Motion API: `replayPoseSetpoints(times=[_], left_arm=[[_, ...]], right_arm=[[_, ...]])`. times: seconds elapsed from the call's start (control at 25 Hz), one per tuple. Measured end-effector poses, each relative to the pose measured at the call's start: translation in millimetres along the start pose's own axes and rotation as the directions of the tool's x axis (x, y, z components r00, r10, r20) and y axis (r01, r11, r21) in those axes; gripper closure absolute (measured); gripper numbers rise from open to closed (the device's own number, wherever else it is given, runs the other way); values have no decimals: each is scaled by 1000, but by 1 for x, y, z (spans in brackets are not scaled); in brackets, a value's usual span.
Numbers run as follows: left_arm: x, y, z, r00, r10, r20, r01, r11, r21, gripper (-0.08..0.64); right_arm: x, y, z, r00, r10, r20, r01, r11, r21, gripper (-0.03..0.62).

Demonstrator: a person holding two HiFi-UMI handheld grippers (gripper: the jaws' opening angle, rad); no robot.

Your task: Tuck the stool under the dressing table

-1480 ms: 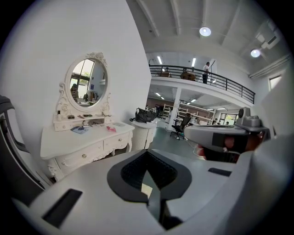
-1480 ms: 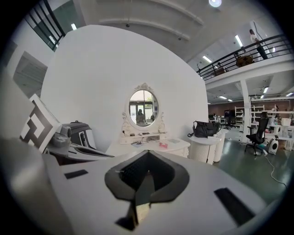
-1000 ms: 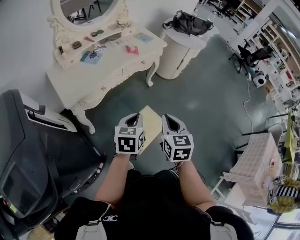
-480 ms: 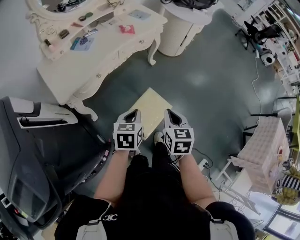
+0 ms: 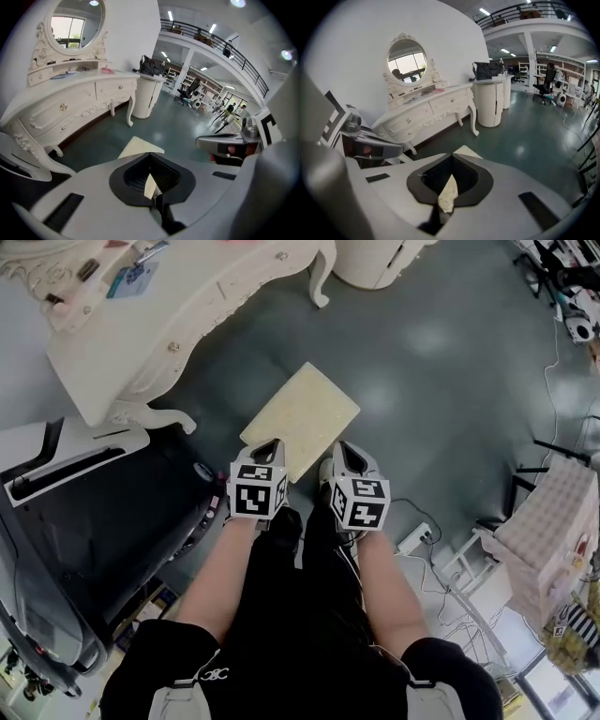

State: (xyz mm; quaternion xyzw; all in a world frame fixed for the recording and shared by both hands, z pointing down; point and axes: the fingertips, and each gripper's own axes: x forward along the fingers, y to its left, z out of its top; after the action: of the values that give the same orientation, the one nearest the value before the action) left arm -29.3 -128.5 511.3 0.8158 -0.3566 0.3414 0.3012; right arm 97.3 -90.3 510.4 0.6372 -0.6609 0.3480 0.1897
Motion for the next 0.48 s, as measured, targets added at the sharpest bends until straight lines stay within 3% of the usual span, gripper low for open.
replayPoseSetpoints(times=[0.24,0.36,0.48], left_arm=[[75,11,-57,991,27,-133,-31,999,-25,561],[119,23,-79,986,35,-161,-41,999,-32,561],[148,35,-110,974,54,-219,-67,996,-52,561]], right_arm=[[72,-37,-86,992,74,-102,-58,987,149,583],[121,-56,-126,981,134,-138,-100,967,234,511],[151,-66,-168,965,190,-182,-110,919,379,444]])
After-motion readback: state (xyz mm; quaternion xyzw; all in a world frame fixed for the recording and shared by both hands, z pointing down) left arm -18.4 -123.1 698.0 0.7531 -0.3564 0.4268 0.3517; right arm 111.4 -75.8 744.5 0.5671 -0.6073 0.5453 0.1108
